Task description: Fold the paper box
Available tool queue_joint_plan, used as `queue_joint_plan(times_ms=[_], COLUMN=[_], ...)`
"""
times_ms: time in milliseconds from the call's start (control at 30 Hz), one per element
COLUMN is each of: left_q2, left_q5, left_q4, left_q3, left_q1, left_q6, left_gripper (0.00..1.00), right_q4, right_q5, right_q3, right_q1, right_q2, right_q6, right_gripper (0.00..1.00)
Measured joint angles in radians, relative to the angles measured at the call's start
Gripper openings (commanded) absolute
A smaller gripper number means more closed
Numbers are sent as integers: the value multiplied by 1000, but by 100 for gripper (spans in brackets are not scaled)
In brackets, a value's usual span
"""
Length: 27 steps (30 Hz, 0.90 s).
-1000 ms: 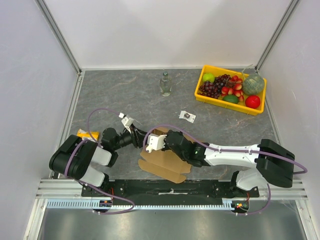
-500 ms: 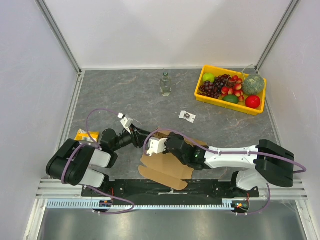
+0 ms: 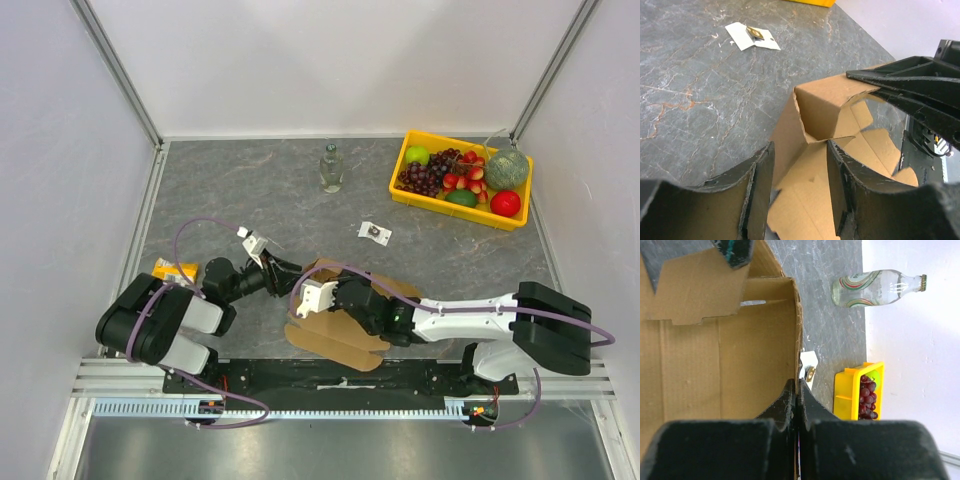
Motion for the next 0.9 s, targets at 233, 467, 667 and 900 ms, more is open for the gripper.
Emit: queue_joint_plan(times_ms=[233,467,667,900], left_q2=[43,65,73,80], left_q5=[3,6,6,6], left_q4=[4,5,5,5], left_q3=[0,3,3,3], left_q1=[0,-2,-2,-2], left_q6=[0,0,-1,-1], left_gripper=[53,54,54,54], right_q4=[89,144,174,186], right_q5=[42,61,80,102], right_q3=[-34,-43,-45,-46], right_q1=[15,20,21,21], right_q2=[-13,-12,-2,42], right_q6=[-45,-72,-79,-79], right_gripper=[0,0,0,0])
